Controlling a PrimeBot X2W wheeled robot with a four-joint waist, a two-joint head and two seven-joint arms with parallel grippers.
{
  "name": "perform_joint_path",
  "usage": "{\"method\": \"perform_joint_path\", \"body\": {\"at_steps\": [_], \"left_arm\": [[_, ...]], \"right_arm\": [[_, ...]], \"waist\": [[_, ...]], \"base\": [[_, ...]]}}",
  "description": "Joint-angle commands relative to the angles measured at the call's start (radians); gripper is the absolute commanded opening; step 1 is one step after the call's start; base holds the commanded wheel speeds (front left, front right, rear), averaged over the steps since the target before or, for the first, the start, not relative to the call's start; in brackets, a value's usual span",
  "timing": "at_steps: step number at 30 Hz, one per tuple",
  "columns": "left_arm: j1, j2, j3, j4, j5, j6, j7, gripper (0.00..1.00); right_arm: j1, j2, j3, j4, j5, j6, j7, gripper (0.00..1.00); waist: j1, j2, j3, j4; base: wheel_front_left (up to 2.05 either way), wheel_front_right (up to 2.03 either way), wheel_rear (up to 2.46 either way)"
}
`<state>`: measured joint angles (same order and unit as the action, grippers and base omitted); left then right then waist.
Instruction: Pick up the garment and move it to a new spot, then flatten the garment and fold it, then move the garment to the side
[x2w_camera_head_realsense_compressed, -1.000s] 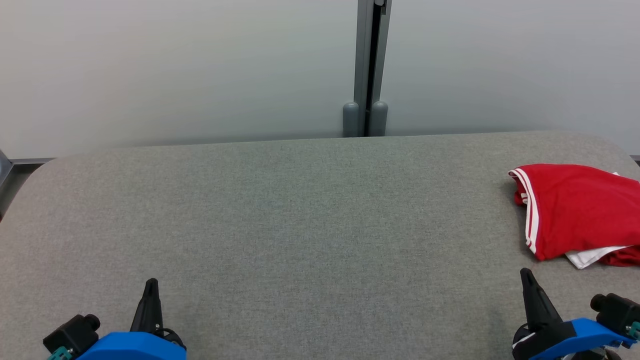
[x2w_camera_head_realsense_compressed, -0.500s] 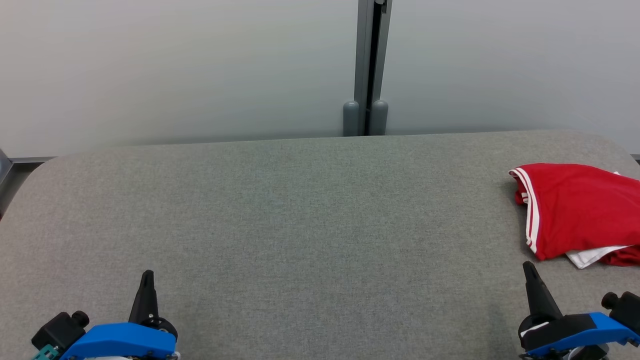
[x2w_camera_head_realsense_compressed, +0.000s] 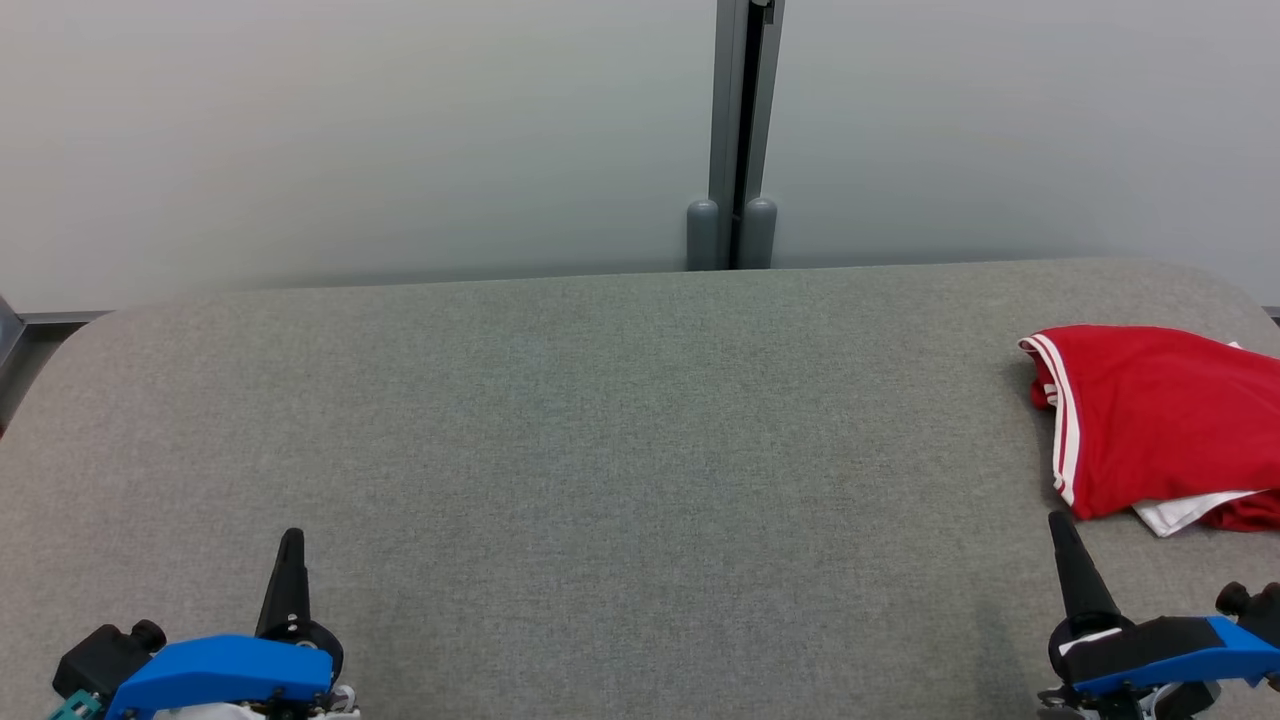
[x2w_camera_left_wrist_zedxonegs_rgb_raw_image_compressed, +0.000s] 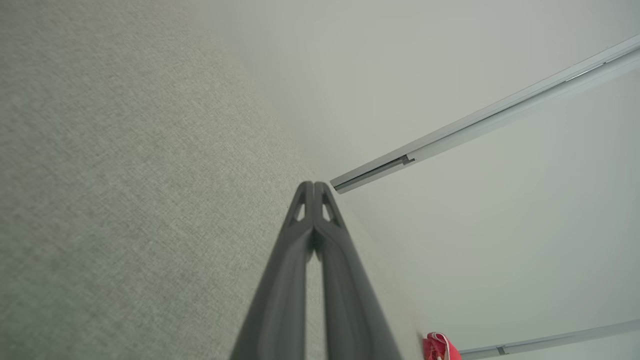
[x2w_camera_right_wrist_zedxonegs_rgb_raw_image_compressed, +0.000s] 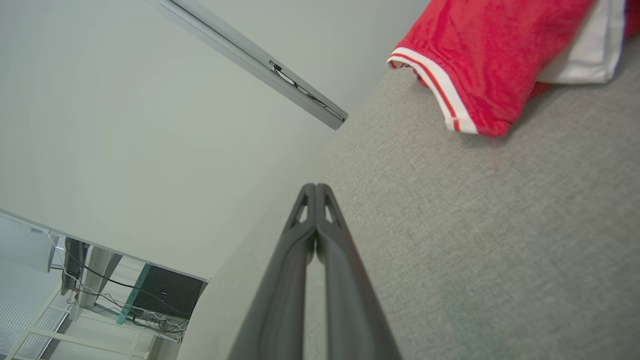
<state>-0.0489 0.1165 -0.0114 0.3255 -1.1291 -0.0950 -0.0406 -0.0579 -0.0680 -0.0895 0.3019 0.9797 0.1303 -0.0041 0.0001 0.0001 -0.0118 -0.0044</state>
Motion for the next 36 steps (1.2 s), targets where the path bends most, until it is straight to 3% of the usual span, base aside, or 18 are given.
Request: {"method": "perform_joint_path", "body": {"at_steps": [1, 36], "left_arm": [[-0.031, -0.001, 0.012, -0.015, -0.022, -0.005, 0.007, 0.00], [-0.051, -0.039, 0.080, -0.055, -0.284, -0.025, 0.092, 0.00]], "right_arm": [[-0.028, 0.001, -0.004, -0.016, 0.031, 0.000, 0.006, 0.00], [-0.046, 0.011, -0.017, -0.042, 0.373, 0.001, 0.072, 0.00]], "waist": [[0.0000, -0.0001, 0.000, 0.000], [-0.0001, -0.0001, 0.007, 0.002]], "base": [[0.00, 0.00, 0.00], [0.00, 0.00, 0.00]]}}
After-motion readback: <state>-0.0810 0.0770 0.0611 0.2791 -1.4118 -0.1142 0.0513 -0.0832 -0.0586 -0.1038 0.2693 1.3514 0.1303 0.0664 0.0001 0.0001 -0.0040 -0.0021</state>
